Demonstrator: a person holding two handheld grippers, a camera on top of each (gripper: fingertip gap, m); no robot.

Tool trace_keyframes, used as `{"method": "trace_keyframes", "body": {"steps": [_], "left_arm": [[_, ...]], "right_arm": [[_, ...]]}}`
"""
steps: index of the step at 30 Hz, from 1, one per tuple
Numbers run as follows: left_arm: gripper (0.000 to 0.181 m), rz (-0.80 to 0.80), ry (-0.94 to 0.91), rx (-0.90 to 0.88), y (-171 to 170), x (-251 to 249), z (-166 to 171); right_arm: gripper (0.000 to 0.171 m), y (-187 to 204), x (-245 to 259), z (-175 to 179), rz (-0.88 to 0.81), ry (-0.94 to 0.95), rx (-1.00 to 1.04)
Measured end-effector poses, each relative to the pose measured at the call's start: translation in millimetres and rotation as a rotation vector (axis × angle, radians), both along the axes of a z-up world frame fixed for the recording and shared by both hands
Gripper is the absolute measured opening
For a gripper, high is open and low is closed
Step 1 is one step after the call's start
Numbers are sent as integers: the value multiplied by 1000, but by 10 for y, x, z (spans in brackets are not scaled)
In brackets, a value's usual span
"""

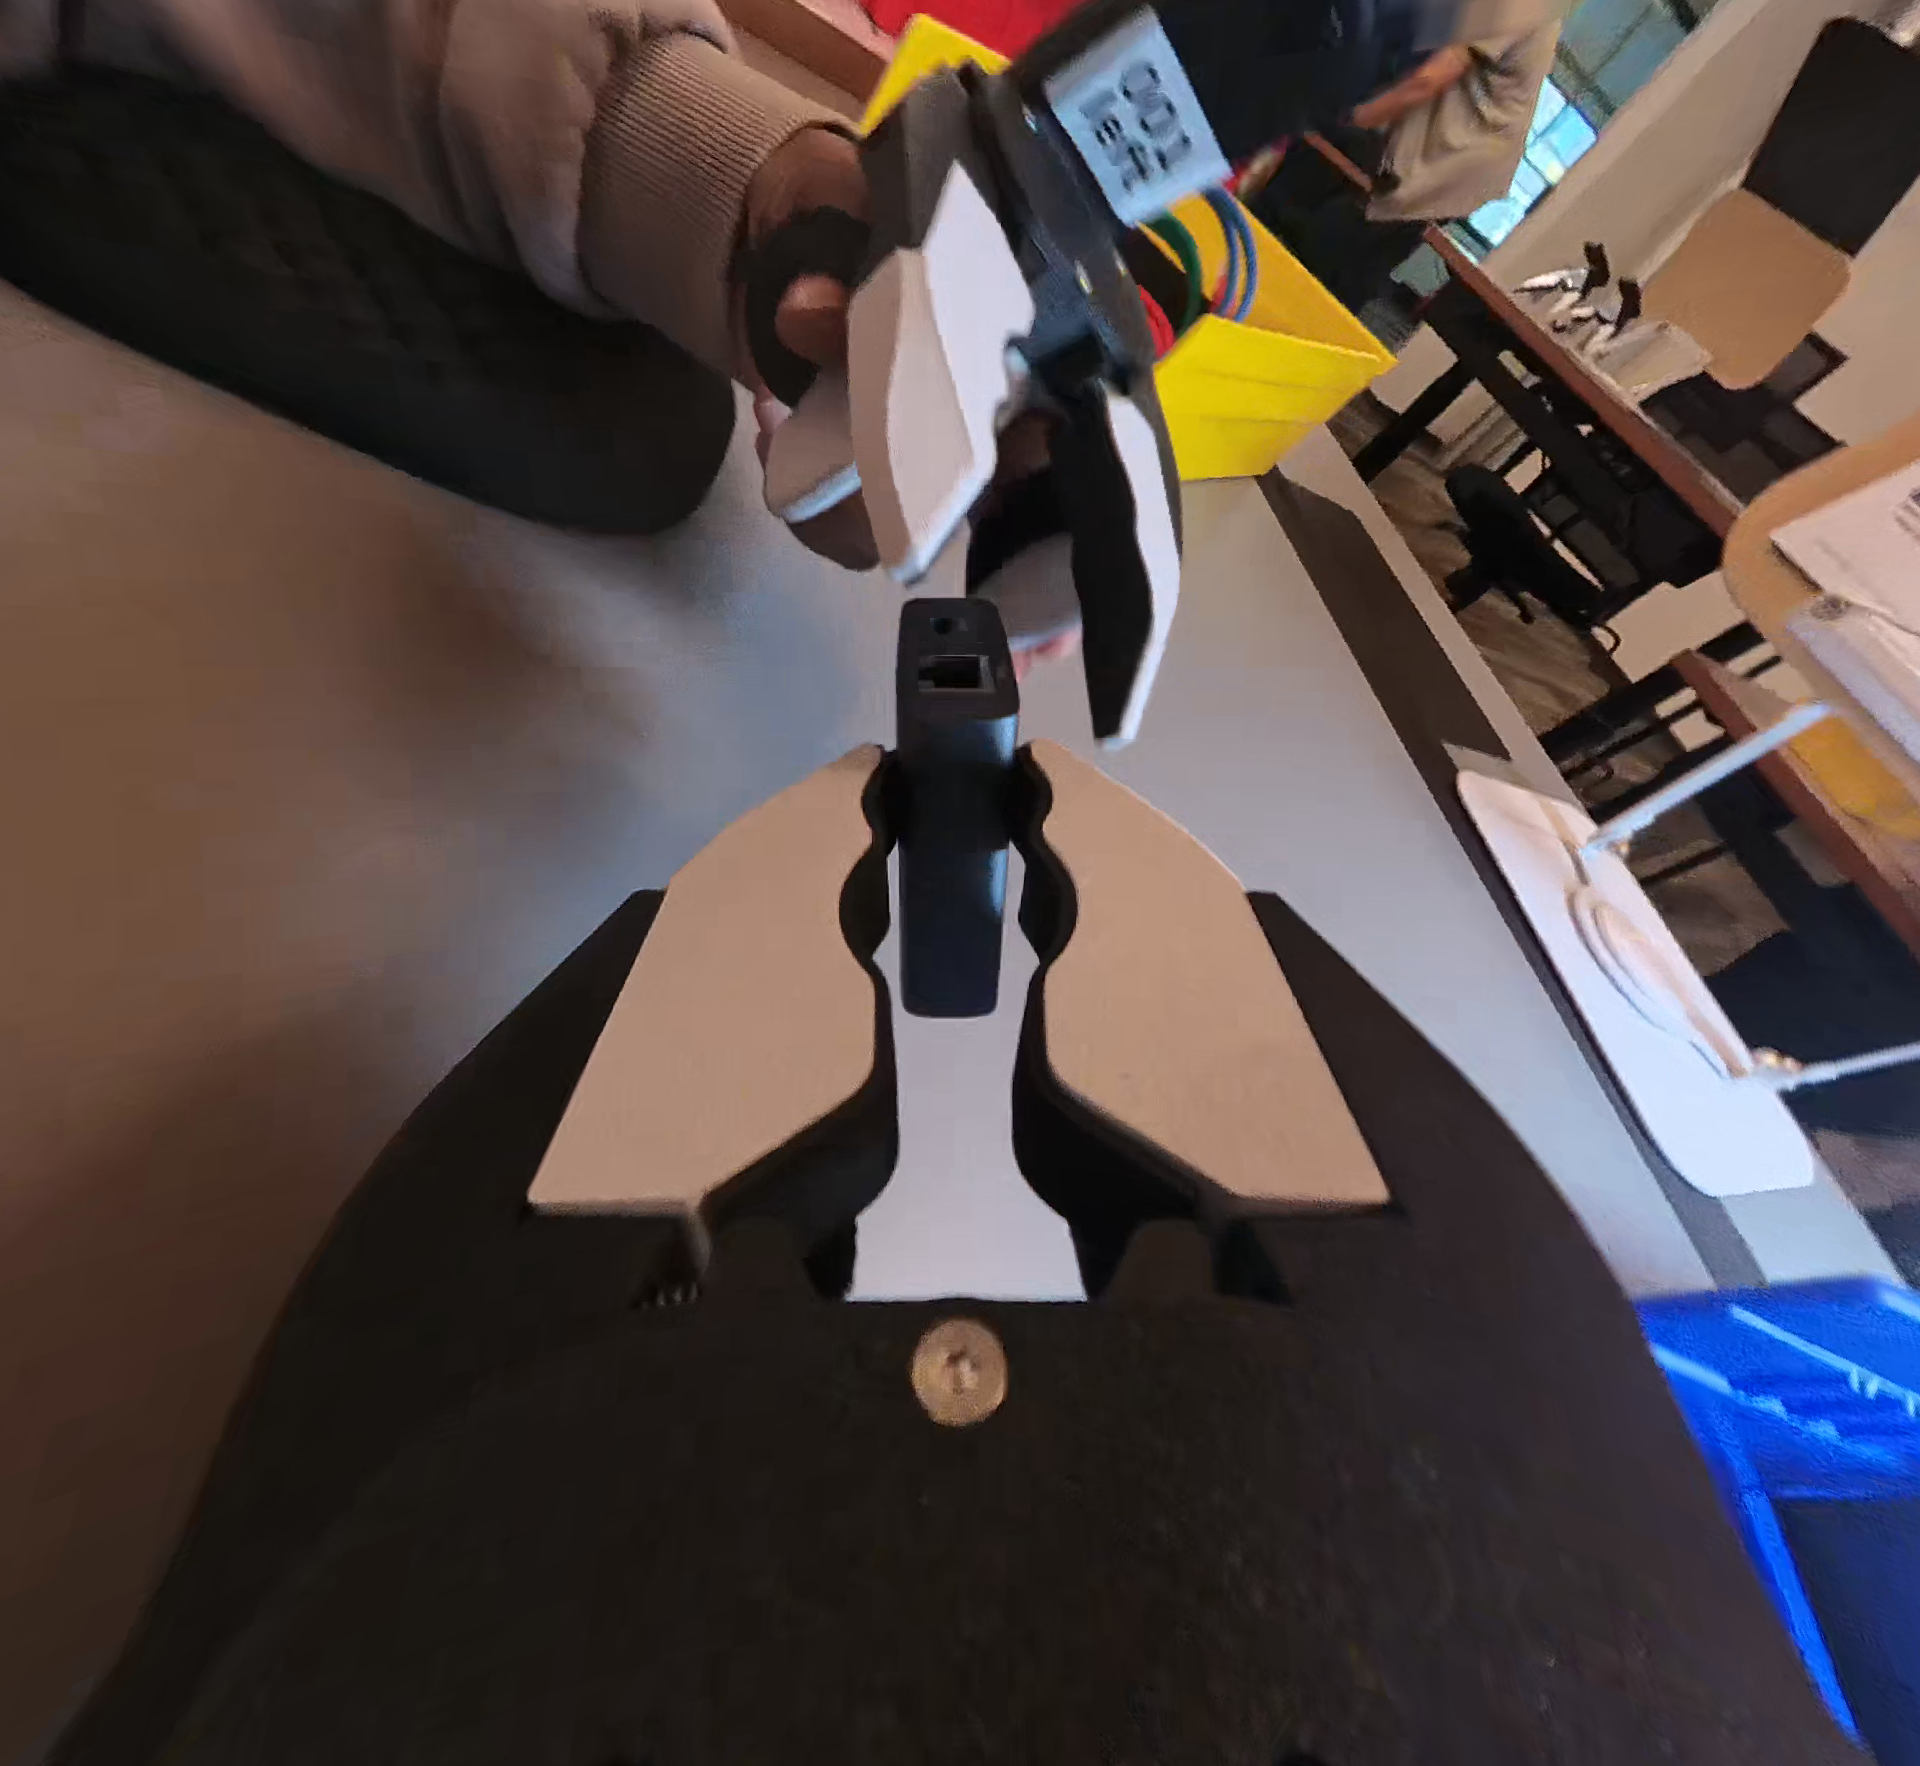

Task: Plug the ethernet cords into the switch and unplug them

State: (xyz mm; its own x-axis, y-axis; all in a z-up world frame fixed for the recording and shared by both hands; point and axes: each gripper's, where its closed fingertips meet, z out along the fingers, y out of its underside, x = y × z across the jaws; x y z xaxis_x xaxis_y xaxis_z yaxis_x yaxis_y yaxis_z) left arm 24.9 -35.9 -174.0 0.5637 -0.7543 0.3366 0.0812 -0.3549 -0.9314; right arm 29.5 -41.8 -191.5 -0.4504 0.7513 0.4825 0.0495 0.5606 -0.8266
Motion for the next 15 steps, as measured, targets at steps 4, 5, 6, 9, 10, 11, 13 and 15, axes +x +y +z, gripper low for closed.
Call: {"method": "trace_keyframes", "body": {"steps": [4, 5, 6, 9, 10, 11, 13, 15], "left_arm": [[45, 92, 234, 116, 80, -50, -129], [43, 108, 323, 161, 97, -32, -178], [39, 114, 407, 211, 99, -3, -213], [22, 133, 560, 315, 98, 69, -246], [22, 143, 573, 321, 102, 68, -235], [22, 146, 560, 311, 102, 65, -215], [21, 163, 489, 264, 115, 42, -174], [21, 199, 380, 187, 156, -10, -139]], "right_arm": [[20, 148, 24, 42, -37, -2, -62], [20, 148, 31, 53, -36, 1, -71], [20, 137, 37, 60, -31, 1, -77], [20, 79, 46, 69, -7, -6, -102], [20, 75, 46, 74, -4, -8, -114], [20, 82, 45, 83, -3, -6, -122], [22, 107, 24, 133, -19, 6, -164], [26, 201, -22, 188, -85, 43, -159]]}}
